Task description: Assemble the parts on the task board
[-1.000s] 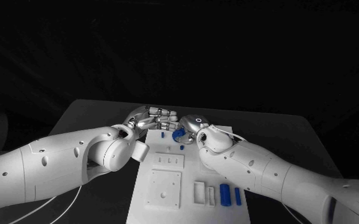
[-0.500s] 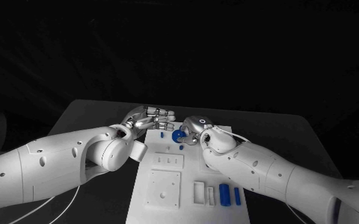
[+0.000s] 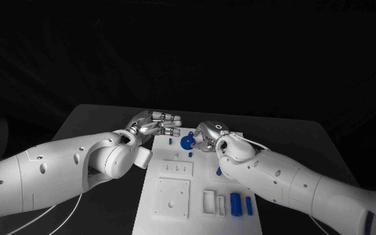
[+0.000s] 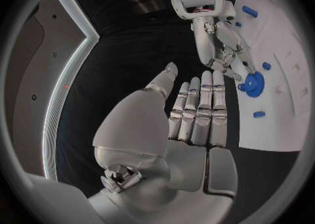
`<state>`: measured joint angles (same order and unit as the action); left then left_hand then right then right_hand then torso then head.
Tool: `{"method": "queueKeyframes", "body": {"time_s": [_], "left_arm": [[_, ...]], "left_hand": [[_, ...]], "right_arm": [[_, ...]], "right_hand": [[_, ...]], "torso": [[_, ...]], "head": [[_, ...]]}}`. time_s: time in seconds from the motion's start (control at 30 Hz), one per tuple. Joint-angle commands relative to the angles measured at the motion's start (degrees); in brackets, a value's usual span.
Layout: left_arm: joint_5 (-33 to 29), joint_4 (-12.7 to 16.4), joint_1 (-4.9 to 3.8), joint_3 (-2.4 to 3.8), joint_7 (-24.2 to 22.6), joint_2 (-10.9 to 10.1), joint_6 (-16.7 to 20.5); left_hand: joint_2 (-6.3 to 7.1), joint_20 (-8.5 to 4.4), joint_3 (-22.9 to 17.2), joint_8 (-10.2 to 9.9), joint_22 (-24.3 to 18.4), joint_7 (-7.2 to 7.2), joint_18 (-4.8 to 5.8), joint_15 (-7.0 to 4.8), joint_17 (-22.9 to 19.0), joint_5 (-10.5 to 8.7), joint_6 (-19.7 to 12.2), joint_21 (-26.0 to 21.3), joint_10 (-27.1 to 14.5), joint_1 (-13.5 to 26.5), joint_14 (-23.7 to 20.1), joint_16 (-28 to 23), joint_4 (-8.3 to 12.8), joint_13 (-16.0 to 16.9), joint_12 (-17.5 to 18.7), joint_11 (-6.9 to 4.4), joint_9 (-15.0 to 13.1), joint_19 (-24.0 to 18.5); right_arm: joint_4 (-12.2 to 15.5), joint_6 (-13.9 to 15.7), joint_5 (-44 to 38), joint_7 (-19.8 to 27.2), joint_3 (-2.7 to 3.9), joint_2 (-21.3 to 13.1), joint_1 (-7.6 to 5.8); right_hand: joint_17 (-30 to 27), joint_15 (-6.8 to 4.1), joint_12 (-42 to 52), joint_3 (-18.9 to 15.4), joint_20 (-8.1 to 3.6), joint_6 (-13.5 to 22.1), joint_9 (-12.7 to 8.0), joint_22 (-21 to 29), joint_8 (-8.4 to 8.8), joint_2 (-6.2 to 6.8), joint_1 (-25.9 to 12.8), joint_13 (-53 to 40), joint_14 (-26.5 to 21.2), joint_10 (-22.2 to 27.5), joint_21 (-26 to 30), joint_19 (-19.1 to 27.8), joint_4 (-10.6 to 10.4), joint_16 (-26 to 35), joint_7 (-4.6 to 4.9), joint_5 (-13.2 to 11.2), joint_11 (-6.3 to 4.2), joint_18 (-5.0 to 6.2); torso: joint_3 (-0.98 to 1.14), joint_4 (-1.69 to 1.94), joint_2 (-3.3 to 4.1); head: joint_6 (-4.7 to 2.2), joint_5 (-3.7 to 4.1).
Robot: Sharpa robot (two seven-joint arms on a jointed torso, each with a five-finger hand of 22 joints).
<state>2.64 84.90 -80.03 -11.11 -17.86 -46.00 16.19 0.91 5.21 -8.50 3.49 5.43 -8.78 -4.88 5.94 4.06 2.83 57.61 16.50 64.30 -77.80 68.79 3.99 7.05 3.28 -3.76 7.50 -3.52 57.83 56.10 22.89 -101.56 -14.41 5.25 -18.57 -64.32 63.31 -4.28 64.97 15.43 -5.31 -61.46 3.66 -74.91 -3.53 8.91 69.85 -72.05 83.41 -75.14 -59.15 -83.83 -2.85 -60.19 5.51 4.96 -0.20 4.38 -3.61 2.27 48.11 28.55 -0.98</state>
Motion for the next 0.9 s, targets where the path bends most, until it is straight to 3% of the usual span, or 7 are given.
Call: {"method": "queueKeyframes", "body": {"time_s": [0.03,0.13,0.33,0.47,0.7,0.8,0.9], "left_arm": [[0.0,0.2,-0.12,0.04,-0.4,-0.3,-0.4],[0.0,0.4,-0.11,0.04,-0.5,-0.8,-0.4],[0.0,0.3,-0.11,0.04,-0.8,-1.9,-0.7],[0.0,0.0,-0.09,0.04,-1.2,-2.5,-1.5],[0.8,-1.4,0.10,0.02,-1.8,-3.1,-2.2],[1.0,-1.8,0.43,0.02,-2.3,-3.3,-1.9],[1.1,-2.1,0.61,0.02,-2.4,-3.4,-2.0]], "left_hand": [[0.42,0.05,0.1,0.1,0.0,0.01,0.31,0.22,-0.1,0.31,-0.3,0.3,-0.5,-0.4,-0.2,-0.2,0.4,0.0,0.4,0.04,-0.1,-0.3],[0.42,0.05,0.1,0.1,0.0,0.01,0.31,0.22,-0.1,0.31,-0.3,0.3,-0.5,-0.4,-0.2,-0.2,0.4,0.0,0.4,0.04,-0.1,-0.3],[0.43,0.04,0.1,0.1,-0.1,0.01,0.30,0.22,-0.1,0.33,-0.3,0.3,-0.5,-0.4,-0.2,-0.2,0.4,0.0,0.4,0.04,-0.1,-0.2],[0.38,-0.01,-0.3,0.1,0.0,0.02,0.29,0.20,-0.1,0.48,-0.2,0.4,-0.4,-0.8,-0.3,-0.2,0.9,0.0,0.4,0.02,-0.1,-0.3],[-0.05,-0.17,-1.7,0.1,0.3,0.20,0.34,-0.04,-0.1,0.74,0.0,1.0,2.5,-0.4,-0.2,-0.2,1.6,0.0,0.3,-0.89,-0.1,-0.7],[0.30,-0.24,-2.8,0.1,0.5,0.24,0.60,0.06,-0.1,0.83,0.2,1.2,2.4,0.2,-0.5,-0.2,2.0,0.0,0.4,-0.85,-0.1,-1.1],[0.40,-0.15,-3.1,0.1,0.6,0.20,0.50,0.15,-0.1,0.85,0.3,1.4,1.6,0.4,-0.7,-0.2,2.1,0.0,0.4,-0.59,-0.1,-1.2]], "right_arm": [[1.9,2.8,0.2,-0.2,0.68,-1.5,0.19],[3.7,3.5,1.0,0.7,2.46,-2.9,0.64],[9.9,4.2,6.0,2.8,8.00,-8.6,1.45],[13.3,2.1,10.5,5.0,11.04,-13.3,1.81],[10.6,-0.9,19.5,18.6,12.52,-17.7,1.96],[8.6,-2.9,22.2,22.6,12.70,-18.4,2.01],[6.7,-5.0,22.7,24.8,12.78,-18.6,2.17]], "right_hand": [[-0.1,0.19,-0.1,-0.3,0.18,-0.3,-0.1,-7.7,-0.04,0.53,0.0,0.1,-0.2,0.1,0.2,-1.9,-0.2,0.2,-0.04,0.4,0.04,-0.16],[-0.2,0.28,-0.2,-0.6,0.23,1.0,-0.1,-7.7,-0.06,0.99,0.2,0.2,-0.2,0.1,0.3,-2.0,-0.3,0.3,0.25,0.2,0.21,-0.14],[-0.3,0.48,-0.2,-1.9,0.45,1.8,-0.1,-7.8,-0.04,1.00,1.4,0.2,-0.2,0.2,0.2,-1.9,0.3,0.4,0.57,-0.1,0.46,-0.06],[0.0,0.46,0.0,0.6,0.45,1.5,-0.1,-7.8,-0.03,0.43,5.5,0.0,-0.2,0.2,-0.1,-1.9,5.4,0.2,0.74,-1.5,0.46,-0.10],[-0.8,0.59,-1.0,2.6,0.59,0.1,-0.1,-7.4,0.02,-1.80,6.3,0.7,-0.8,1.2,1.6,-0.8,12.2,1.4,0.71,3.6,0.67,-0.23],[-0.9,0.64,-1.4,-2.9,0.56,0.7,-0.1,-7.3,-0.11,-3.03,6.1,1.2,-0.8,1.4,2.1,-0.7,12.6,1.6,0.86,3.6,0.58,-0.33],[-1.0,0.72,-1.7,-6.4,0.62,1.2,-0.1,-7.3,-0.02,-3.86,6.8,1.5,-1.0,1.9,2.2,-0.6,13.3,1.7,0.88,5.2,0.72,-0.33]], "torso": [[0.09,-0.25,-0.05],[0.34,-0.62,-0.05],[1.12,-1.74,-0.39],[1.65,-2.45,-0.64],[2.95,-3.78,-1.32],[3.63,-3.91,-1.35],[3.90,-4.00,-1.31]], "head": [[-0.23,-0.24],[-0.31,-0.63],[-0.24,-0.76],[-0.09,-0.99],[0.40,-1.57],[0.64,-1.79],[0.54,-1.64]]}}
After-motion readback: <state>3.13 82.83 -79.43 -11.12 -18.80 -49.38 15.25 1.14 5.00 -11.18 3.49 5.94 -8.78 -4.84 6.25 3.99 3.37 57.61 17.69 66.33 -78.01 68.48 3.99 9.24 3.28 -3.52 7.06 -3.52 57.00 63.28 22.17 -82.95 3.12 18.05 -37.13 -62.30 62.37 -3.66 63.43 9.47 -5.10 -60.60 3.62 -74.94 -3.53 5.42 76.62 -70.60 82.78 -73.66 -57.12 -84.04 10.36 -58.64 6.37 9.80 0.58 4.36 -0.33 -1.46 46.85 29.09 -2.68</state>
